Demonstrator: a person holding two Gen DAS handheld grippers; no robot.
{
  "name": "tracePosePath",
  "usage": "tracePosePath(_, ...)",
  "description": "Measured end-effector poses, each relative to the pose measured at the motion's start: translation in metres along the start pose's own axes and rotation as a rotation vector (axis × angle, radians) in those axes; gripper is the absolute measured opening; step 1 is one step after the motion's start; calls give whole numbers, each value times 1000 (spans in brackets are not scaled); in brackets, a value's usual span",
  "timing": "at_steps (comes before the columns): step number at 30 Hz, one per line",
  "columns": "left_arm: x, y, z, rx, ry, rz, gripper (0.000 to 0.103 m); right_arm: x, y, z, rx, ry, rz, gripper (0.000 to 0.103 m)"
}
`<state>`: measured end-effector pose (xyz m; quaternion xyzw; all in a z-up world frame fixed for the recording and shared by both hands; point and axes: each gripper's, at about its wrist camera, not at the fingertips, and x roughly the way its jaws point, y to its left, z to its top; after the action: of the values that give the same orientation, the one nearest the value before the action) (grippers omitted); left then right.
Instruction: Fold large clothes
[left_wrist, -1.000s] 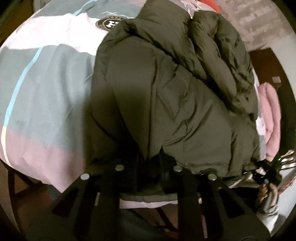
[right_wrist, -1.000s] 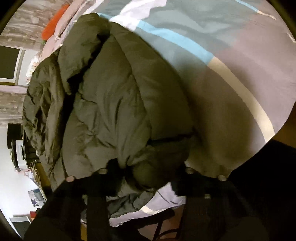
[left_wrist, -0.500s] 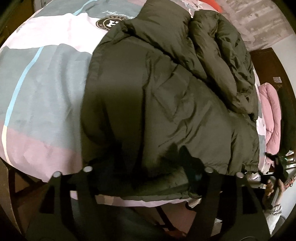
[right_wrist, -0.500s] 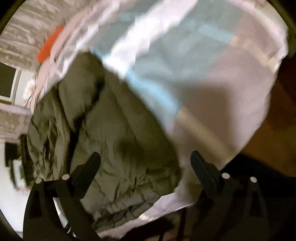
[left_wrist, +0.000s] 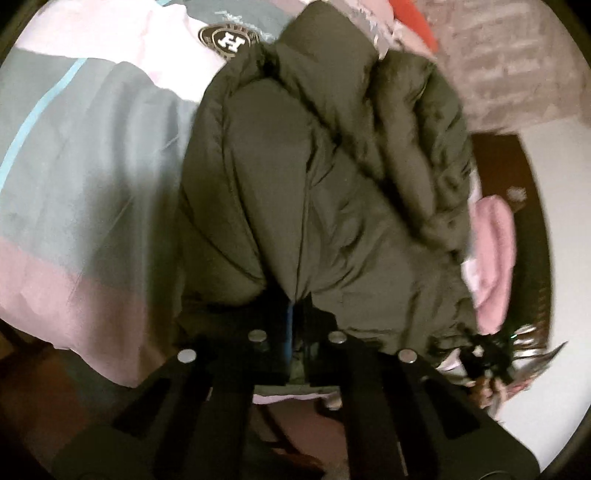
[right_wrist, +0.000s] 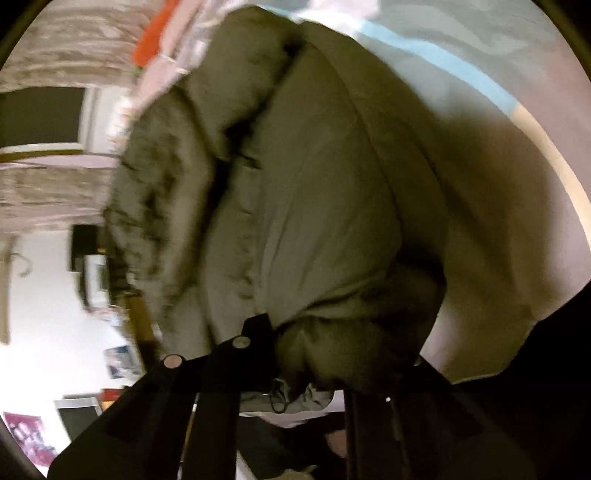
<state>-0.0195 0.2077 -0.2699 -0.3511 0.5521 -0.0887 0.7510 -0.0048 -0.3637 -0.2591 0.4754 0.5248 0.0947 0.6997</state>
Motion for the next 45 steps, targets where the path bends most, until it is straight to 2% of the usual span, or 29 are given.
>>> tracePosePath(3, -17, -1, 7, -39, -34, -94, 2, -16, 18, 5, -30, -31, 110, 12)
tracePosePath(7, -42, -13, 23, -35, -105, -189, 1, -26, 53, 25, -100, -58, 164, 11)
tracePosePath(10, -71, -26, 48, -22, -179, -243, 1, -34, 79, 50, -142, -74, 200, 11)
tracePosePath(13, -89, -42, 69, 15, -208, -172, 1, -31, 106, 71, -209, -98, 187, 11)
tracePosePath(14, -93, -48, 71, 32, -211, -121, 2, -25, 111, 77, -214, -88, 174, 11)
tracePosePath(16, -94, -50, 70, 46, -206, -92, 2, -15, 114, 84, -219, -73, 189, 11)
tracePosePath(18, -88, -42, 67, 25, -189, -118, 2, -8, 112, 89, -222, -75, 214, 11)
tracePosePath(21, -80, -24, 72, -49, -175, -135, 2, 3, 103, 102, -160, -56, 247, 11)
tracePosePath(23, -79, -20, 82, -87, -182, -180, 2, 4, 113, 116, -173, -59, 242, 11)
tracePosePath(25, -82, -27, 94, -82, -200, -189, 2, 1, 129, 130, -205, -75, 242, 11)
tracePosePath(27, -86, -42, 113, -52, -225, -141, 2, 0, 143, 146, -222, -97, 266, 11)
tracePosePath(28, -87, -53, 126, -37, -241, -86, 2, 1, 147, 154, -222, -110, 282, 11)
tracePosePath(29, -87, -62, 138, -33, -246, -62, 2, 4, 150, 162, -217, -120, 291, 11)
tracePosePath(34, -76, -97, 197, -31, -266, -38, 2, 28, 151, 202, -175, -155, 255, 11)
tracePosePath(37, -77, -113, 234, -28, -338, -20, 2, 43, 147, 226, -150, -156, 233, 11)
tracePosePath(39, -80, -123, 251, -34, -384, 46, 2, 50, 145, 237, -140, -167, 226, 11)
tracePosePath(41, -90, -137, 247, -13, -419, 51, 2, 61, 141, 243, -122, -155, 215, 11)
tracePosePath(43, -98, -159, 230, 67, -444, 50, 2, 73, 140, 248, -109, -141, 204, 11)
tracePosePath(44, -99, -182, 208, 168, -450, 79, 4, 77, 141, 250, -110, -138, 194, 11)
tracePosePath(45, -96, -194, 194, 228, -443, 94, 6, 81, 141, 252, -109, -135, 184, 11)
